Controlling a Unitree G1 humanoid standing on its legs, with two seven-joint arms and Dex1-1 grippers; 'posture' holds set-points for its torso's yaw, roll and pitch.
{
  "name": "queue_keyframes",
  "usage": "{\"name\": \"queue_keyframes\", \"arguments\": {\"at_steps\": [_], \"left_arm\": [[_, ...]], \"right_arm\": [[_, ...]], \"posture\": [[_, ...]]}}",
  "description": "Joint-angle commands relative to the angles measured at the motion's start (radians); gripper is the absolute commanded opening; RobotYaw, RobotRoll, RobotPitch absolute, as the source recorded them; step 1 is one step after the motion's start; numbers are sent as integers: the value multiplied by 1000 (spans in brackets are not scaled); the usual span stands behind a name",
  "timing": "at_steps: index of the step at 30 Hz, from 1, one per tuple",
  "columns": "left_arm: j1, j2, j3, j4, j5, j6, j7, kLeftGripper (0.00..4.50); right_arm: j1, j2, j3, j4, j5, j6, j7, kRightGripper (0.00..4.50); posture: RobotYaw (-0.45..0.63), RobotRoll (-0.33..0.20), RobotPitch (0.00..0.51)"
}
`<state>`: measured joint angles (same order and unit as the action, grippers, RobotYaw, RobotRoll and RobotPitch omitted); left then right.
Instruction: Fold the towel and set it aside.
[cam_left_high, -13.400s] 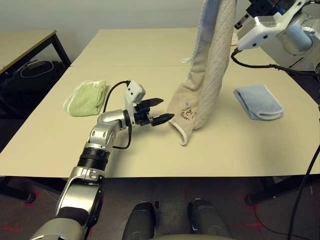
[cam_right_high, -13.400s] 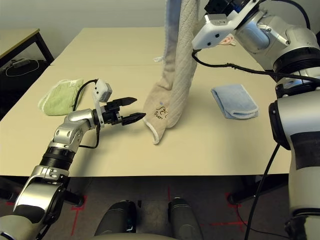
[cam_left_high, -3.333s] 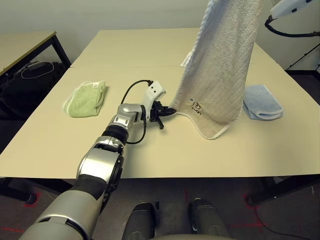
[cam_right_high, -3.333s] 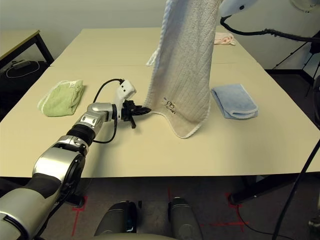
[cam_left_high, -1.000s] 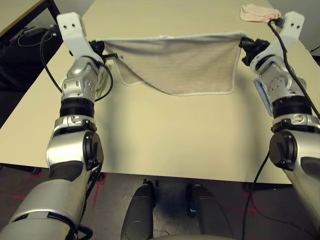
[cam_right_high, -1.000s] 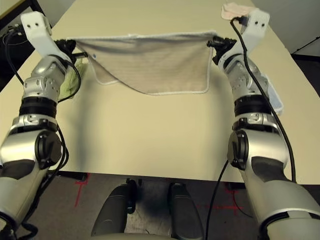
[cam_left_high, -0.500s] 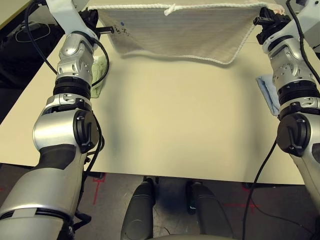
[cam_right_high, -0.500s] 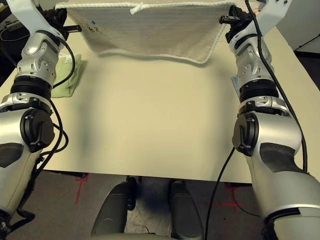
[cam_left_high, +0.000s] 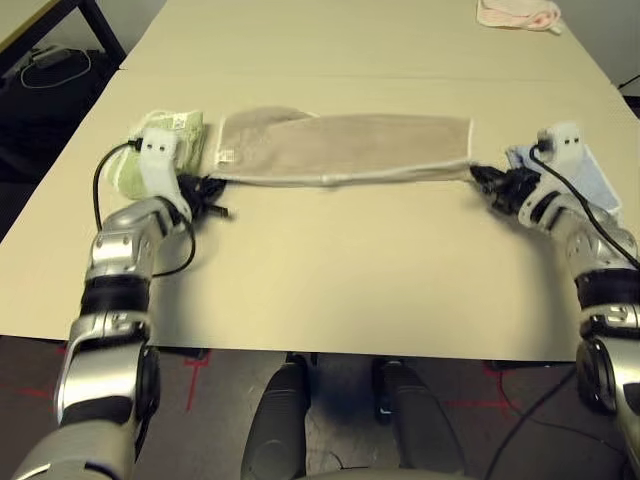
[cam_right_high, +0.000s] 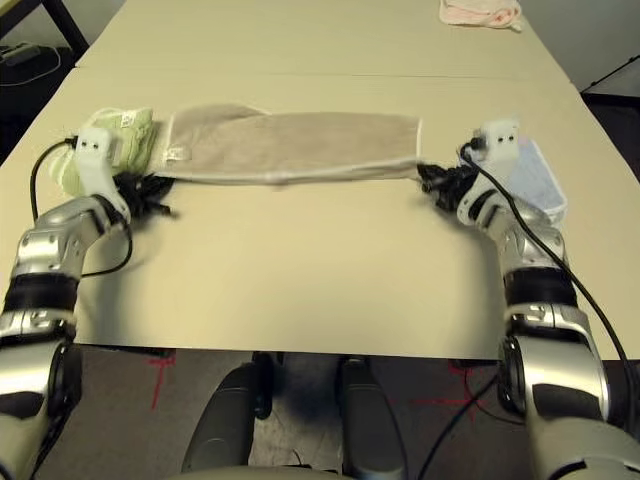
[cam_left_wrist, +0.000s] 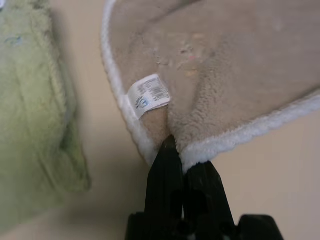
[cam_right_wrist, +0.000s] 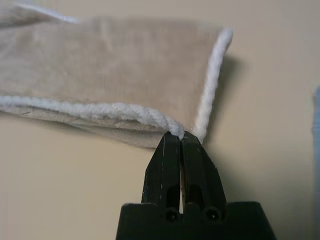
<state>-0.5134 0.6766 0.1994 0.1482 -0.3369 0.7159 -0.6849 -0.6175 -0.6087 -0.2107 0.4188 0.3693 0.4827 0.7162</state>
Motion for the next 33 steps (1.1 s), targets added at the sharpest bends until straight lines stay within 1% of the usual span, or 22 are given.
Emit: {"name": "queue_keyframes", "arguments": {"at_steps": [1, 3, 4, 8, 11, 15, 17, 20, 24, 28, 33], "left_arm": [[54, 45, 14, -116, -58, 124, -29, 51], [74, 70, 9, -159, -80, 169, -49, 51], [83, 84, 2, -173, -84, 177, -58, 51], [109, 128, -21, -195, -93, 197, -99, 51], [136, 179, -50, -204, -99, 201, -158, 51], [185, 265, -88, -195, -86, 162, -251, 51], [201, 296, -100, -195, -86, 146, -287, 51], [213, 335, -111, -196, -90, 128, -340, 51], [223, 388, -131, -184, -76, 78, -415, 51], [211, 437, -147, -174, -76, 51, -484, 51], [170, 492, -165, -172, -86, 23, -590, 51]], "right_arm": [[38, -36, -8, -61, 17, 73, 18, 0], [44, -53, 8, -85, 12, 93, 31, 0], [53, -69, 30, -95, -9, 83, 48, 0], [79, -112, 77, -148, -29, 87, 102, 0], [109, -171, 145, -182, -69, 50, 189, 0], [176, -272, 231, -258, -102, 25, 335, 0], [202, -313, 258, -277, -125, -5, 381, 0], [231, -355, 268, -298, -126, -3, 438, 0], [253, -422, 287, -278, -170, -71, 510, 0], [248, -471, 295, -231, -214, -147, 554, 0], [220, -500, 283, -196, -220, -194, 610, 0]], "posture": [[24, 0, 233], [24, 0, 230], [24, 0, 229], [28, 0, 228], [28, 0, 230], [27, 0, 231], [25, 0, 231], [27, 0, 230], [30, 0, 230], [29, 0, 231], [30, 0, 234]]}}
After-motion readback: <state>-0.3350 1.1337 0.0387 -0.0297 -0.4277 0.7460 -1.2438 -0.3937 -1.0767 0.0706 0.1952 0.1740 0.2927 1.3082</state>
